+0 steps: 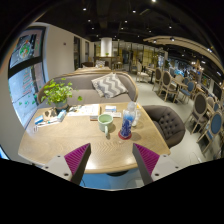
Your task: Pour water
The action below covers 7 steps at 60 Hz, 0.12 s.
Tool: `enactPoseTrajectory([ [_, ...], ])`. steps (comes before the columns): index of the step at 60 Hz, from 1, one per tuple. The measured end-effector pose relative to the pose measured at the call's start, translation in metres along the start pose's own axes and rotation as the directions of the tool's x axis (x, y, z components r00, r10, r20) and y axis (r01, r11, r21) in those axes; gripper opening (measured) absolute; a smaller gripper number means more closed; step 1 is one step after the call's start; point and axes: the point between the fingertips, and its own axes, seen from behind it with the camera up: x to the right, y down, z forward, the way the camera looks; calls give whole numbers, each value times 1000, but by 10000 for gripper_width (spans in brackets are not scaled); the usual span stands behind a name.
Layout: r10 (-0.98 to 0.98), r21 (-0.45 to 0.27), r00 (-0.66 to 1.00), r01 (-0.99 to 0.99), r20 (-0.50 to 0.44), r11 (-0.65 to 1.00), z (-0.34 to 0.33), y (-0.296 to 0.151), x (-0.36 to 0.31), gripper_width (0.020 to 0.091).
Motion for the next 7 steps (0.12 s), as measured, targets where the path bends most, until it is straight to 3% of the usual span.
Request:
enactPoseTrajectory([
  [7, -27, -4, 1000, 27, -11, 1000, -4, 1, 1, 855],
])
